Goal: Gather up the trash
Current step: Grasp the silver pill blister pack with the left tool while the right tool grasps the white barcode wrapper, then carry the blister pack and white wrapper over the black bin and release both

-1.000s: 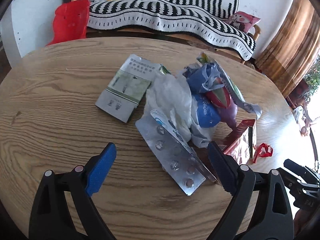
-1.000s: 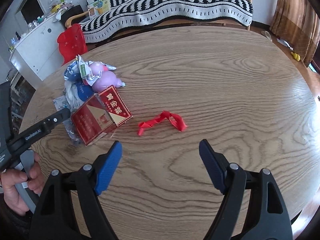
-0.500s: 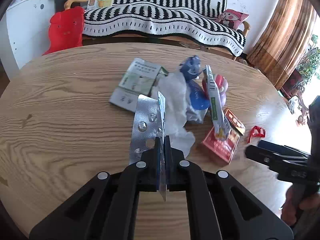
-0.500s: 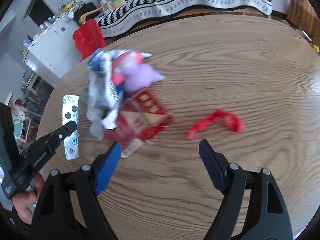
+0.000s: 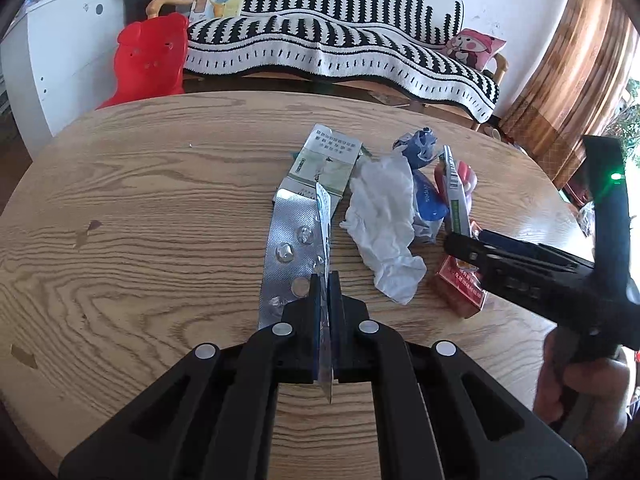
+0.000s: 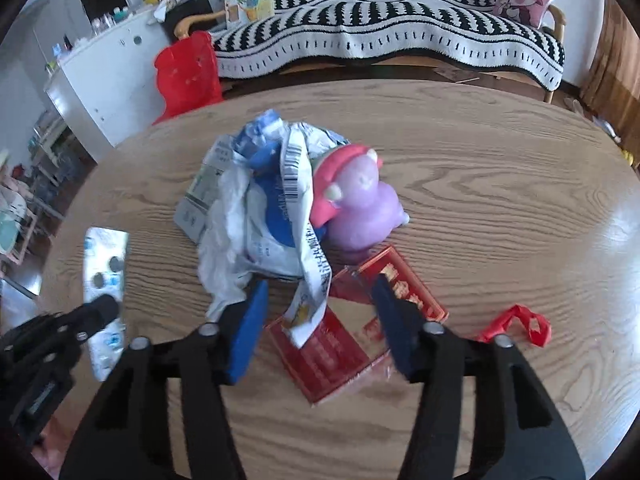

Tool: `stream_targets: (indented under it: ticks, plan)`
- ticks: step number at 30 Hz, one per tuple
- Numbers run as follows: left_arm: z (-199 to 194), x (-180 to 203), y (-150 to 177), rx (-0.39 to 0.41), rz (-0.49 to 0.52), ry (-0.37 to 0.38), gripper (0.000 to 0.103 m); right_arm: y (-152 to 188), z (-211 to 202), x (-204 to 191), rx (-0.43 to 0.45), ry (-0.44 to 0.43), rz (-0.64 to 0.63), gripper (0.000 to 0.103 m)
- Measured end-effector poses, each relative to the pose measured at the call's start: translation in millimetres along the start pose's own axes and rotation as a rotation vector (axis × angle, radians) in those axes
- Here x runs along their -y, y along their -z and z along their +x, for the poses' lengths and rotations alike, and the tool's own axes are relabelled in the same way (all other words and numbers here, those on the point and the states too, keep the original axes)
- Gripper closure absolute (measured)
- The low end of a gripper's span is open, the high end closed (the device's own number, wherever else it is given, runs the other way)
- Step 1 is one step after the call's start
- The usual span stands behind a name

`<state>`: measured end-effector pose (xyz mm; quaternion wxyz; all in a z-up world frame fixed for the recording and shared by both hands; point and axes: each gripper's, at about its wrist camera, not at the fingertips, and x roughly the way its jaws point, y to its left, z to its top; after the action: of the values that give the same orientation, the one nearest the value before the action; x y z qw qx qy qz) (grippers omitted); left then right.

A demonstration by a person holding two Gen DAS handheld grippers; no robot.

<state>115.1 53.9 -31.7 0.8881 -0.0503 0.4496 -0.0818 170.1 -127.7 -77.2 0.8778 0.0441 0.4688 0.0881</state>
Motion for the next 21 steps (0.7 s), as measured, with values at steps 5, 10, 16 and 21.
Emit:
stream_targets:
  ticks: [5, 10, 16, 21]
  plan:
    - [-0.2, 6.9, -4.8, 0.007, 0.018, 0.004, 0.100, -0.4, -12.6, -5.3, 0.034, -0.039, -0.011, 0.089]
    - [-3.1, 28.4, -9.4, 0.029, 0.056, 0.014, 0.100, 11.9, -54.1, 9.9, 0.092, -0.041, -0.021, 0.089]
    - [-4.4, 89.2, -5.2, 0.048, 0.130, 0.085, 0.100, 36.6, -102.1, 91.9, 0.118, 0.047, 0.076, 0.089]
    - [-2.2, 166.3, 6.1, 0.053, 0.225, 0.180, 0.100, 76.1, -138.8, 184.2, 0.114, 0.148, 0.212, 0.089]
